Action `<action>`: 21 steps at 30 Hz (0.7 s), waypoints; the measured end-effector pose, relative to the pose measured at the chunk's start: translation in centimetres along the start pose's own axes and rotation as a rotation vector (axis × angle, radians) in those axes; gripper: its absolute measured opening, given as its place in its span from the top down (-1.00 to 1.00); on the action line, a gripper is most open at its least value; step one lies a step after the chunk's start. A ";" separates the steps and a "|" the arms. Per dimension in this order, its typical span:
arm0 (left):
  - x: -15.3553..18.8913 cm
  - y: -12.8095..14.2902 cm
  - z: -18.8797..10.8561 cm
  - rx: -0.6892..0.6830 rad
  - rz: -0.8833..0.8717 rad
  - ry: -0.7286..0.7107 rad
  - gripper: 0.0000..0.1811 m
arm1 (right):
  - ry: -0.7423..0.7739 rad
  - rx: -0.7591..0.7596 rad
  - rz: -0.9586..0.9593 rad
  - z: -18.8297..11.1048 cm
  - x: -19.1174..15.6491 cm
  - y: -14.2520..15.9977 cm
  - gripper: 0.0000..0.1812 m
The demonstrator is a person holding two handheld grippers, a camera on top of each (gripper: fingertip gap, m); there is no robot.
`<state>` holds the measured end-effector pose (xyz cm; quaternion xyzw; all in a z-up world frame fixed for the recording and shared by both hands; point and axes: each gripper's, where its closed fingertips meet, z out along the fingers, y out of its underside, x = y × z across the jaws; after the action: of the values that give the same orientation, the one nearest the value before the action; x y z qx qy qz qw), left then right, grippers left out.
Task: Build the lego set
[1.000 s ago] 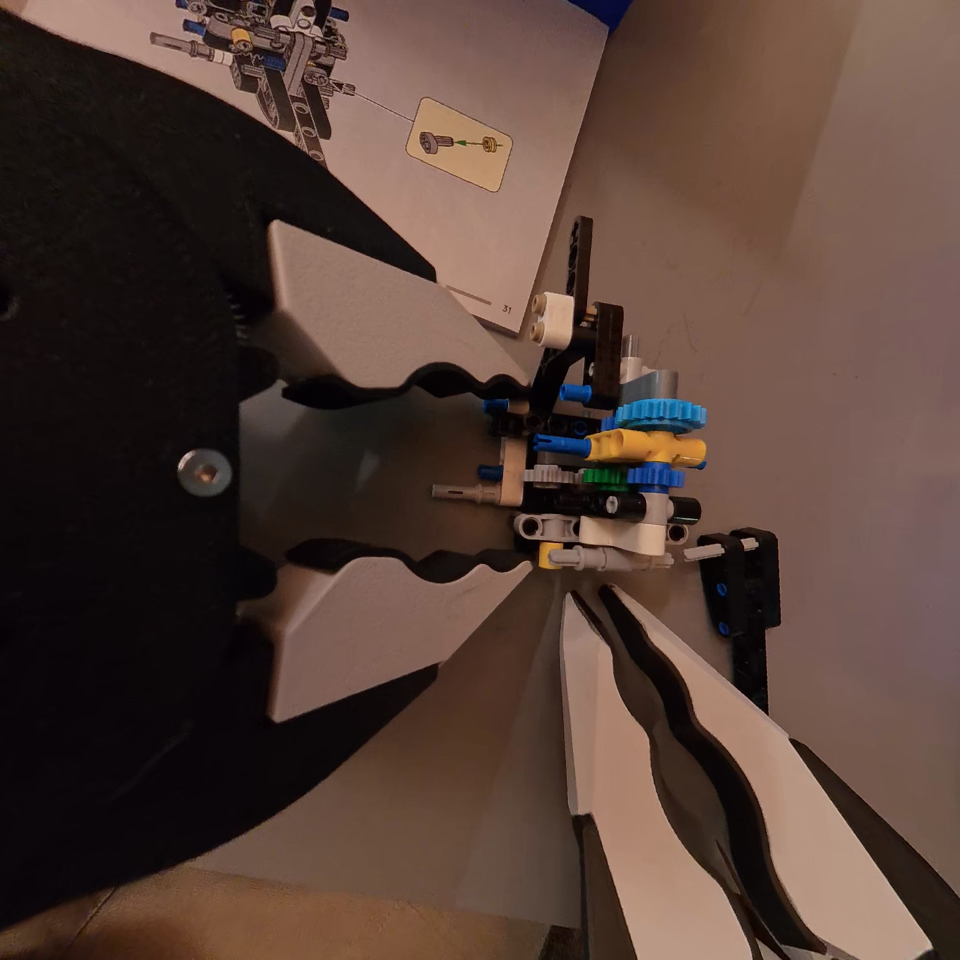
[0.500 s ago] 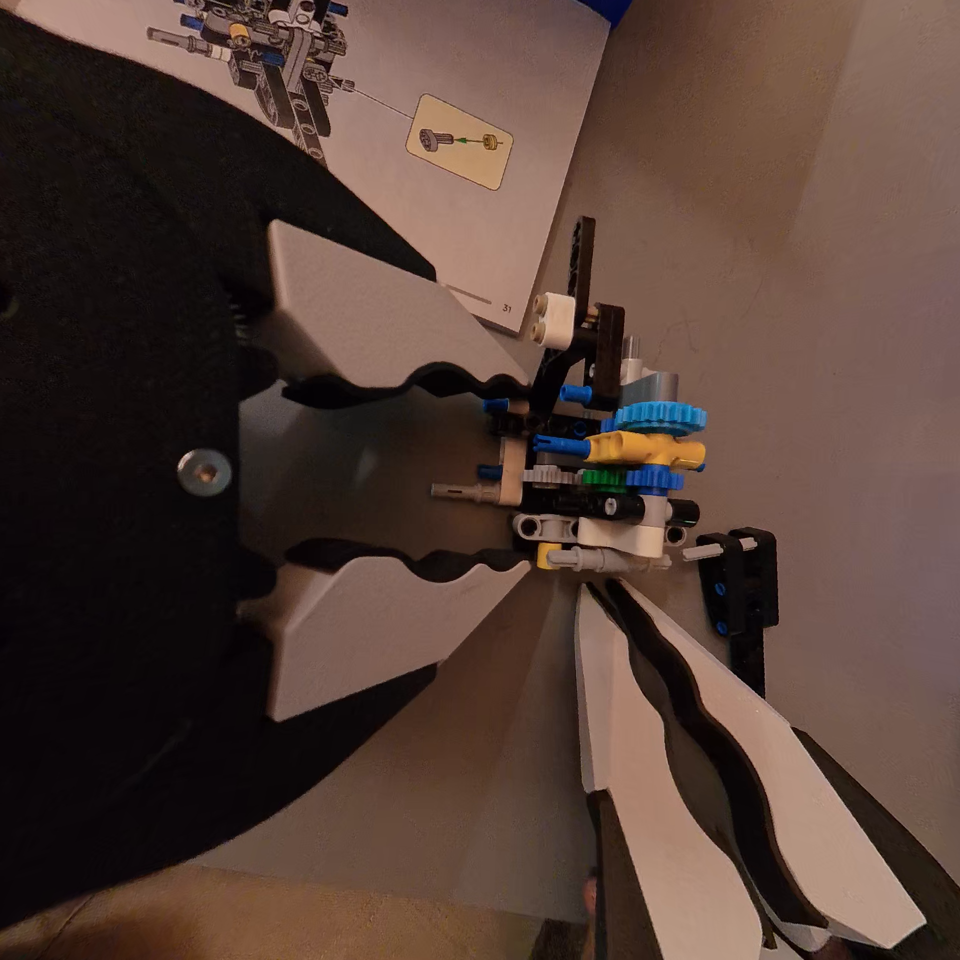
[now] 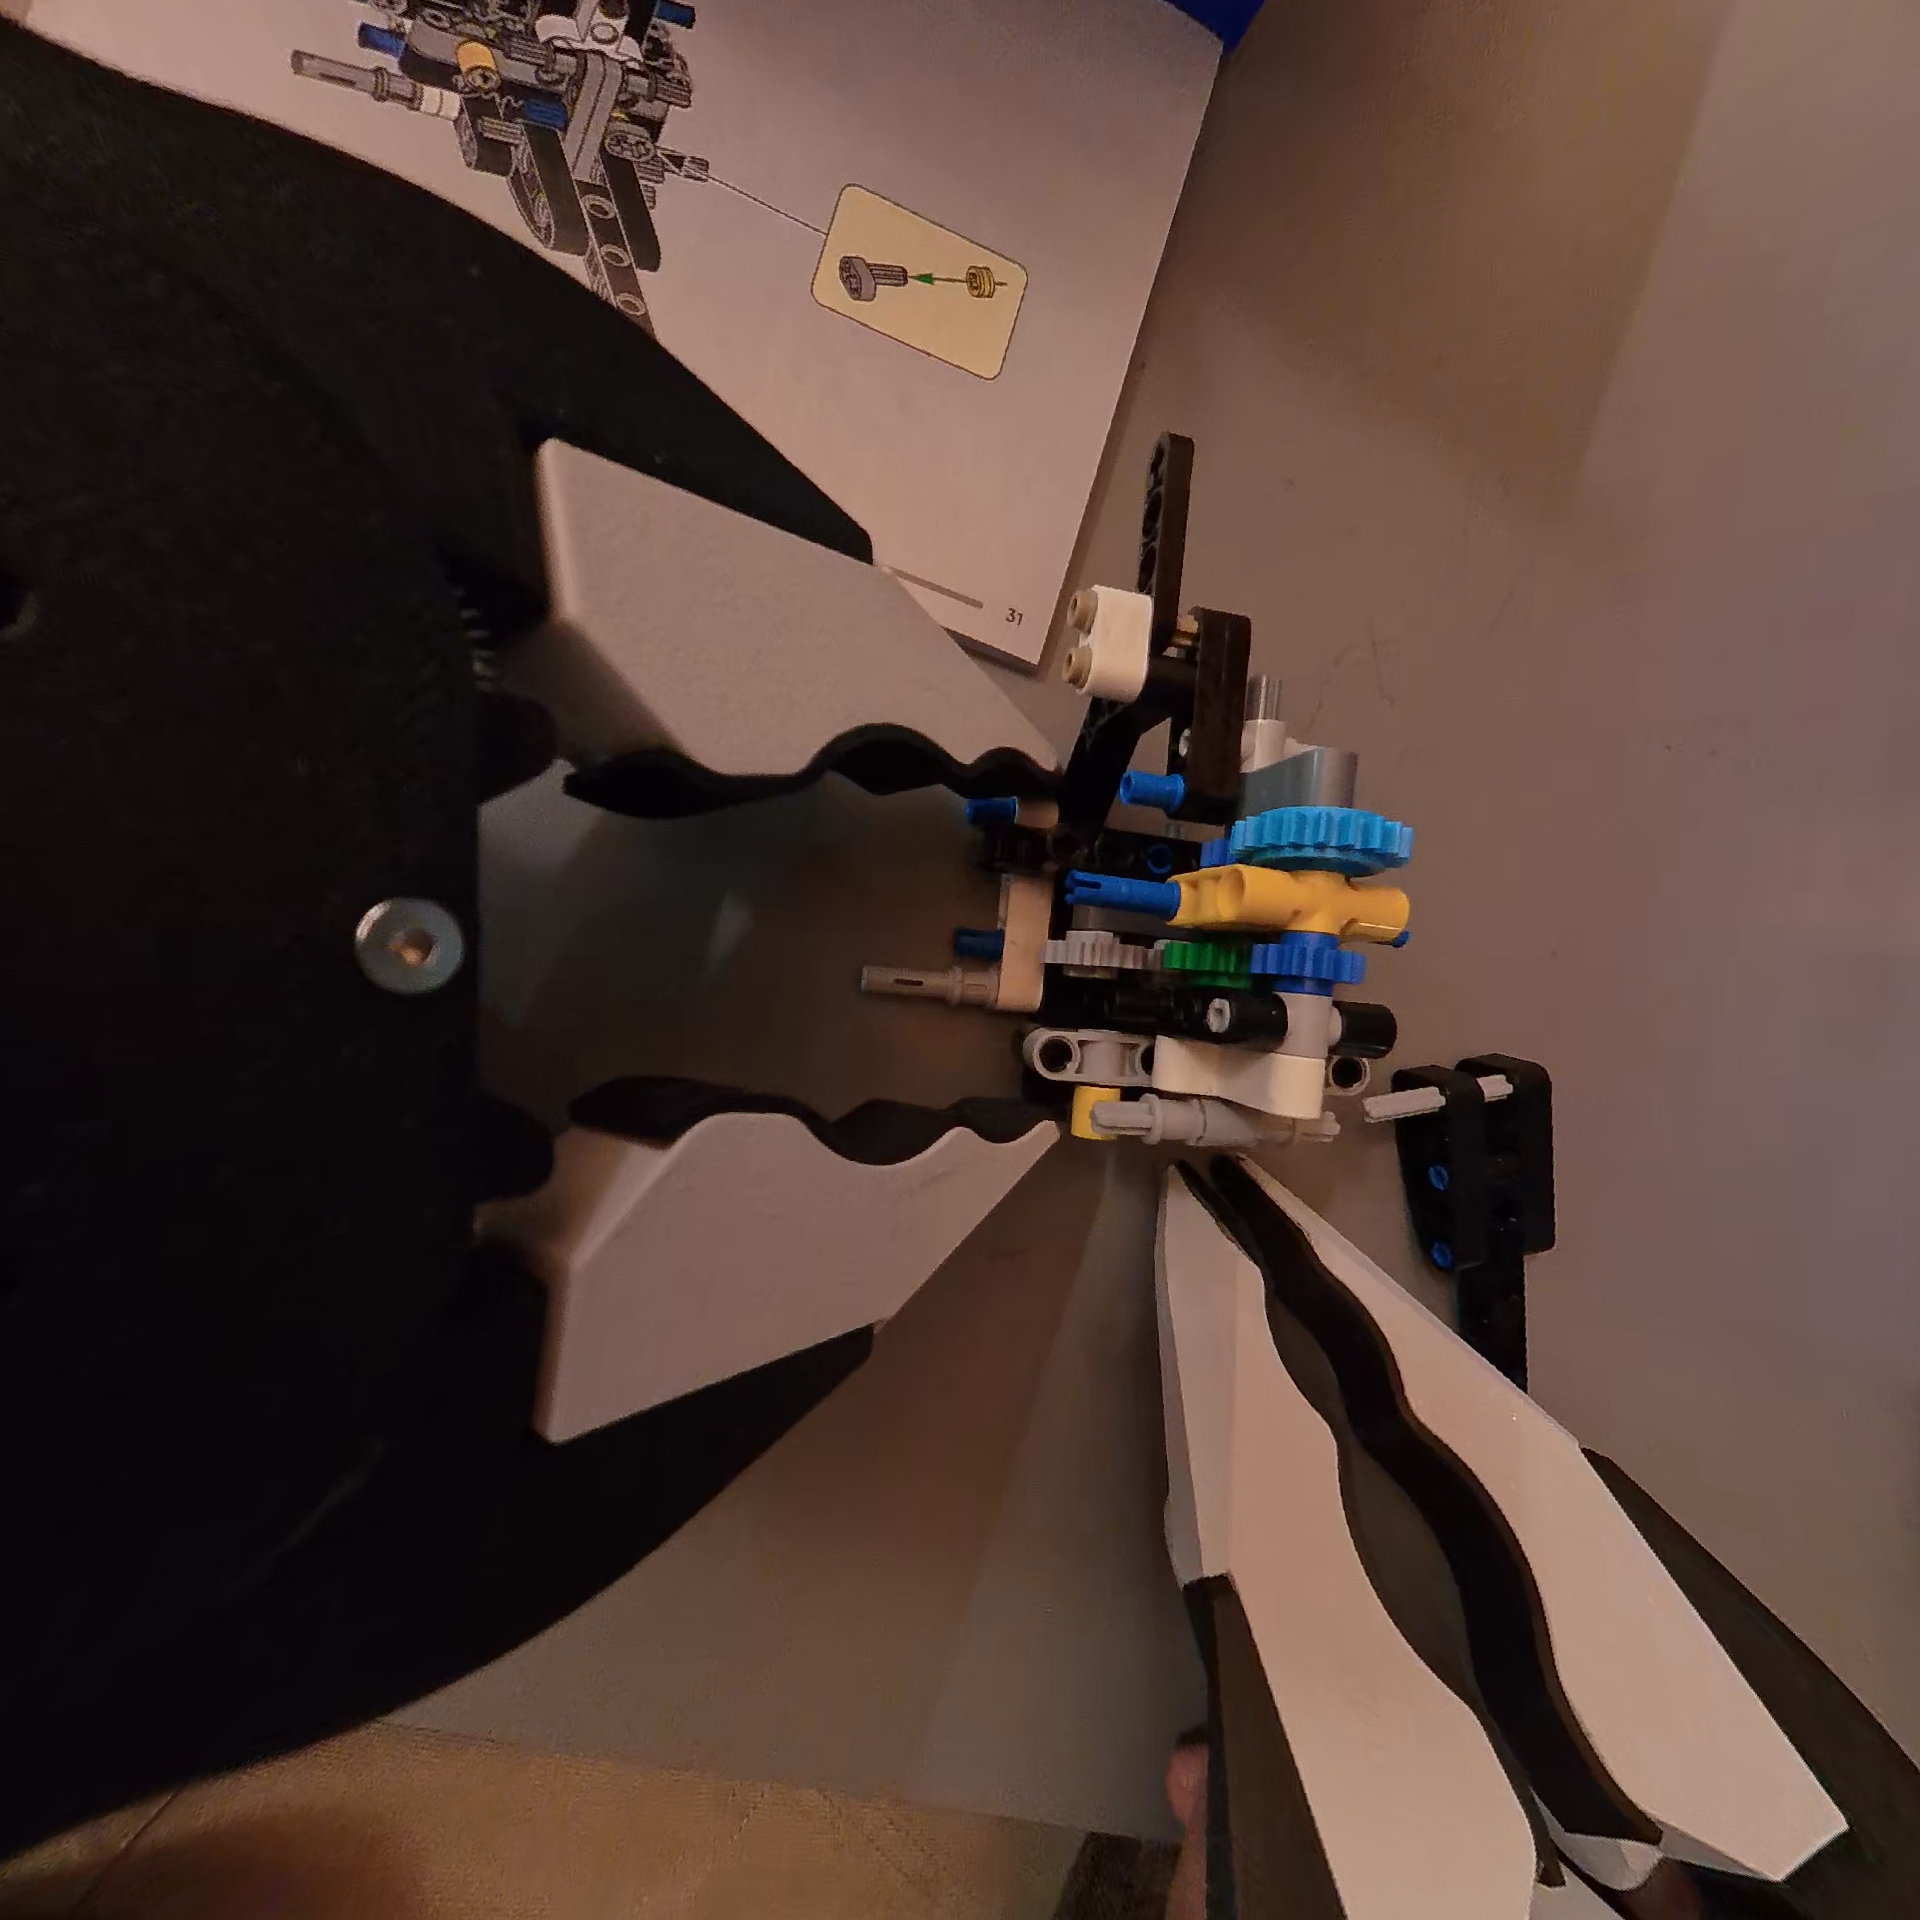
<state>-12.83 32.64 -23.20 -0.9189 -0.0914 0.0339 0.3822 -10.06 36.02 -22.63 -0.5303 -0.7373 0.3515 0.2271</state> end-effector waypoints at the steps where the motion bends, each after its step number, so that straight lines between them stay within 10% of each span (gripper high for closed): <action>1: 0.0 0.0 0.0 0.000 0.000 0.000 0.35 | -0.002 0.000 0.001 0.0 0.0 0.0 0.93; 21: 0.0 0.0 0.0 0.000 -0.001 0.001 0.35 | -0.008 0.000 0.008 0.0 0.0 0.0 0.93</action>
<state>-12.85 32.57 -23.20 -0.9189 -0.0916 0.0332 0.3823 -10.08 36.00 -22.64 -0.5318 -0.7361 0.3546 0.2229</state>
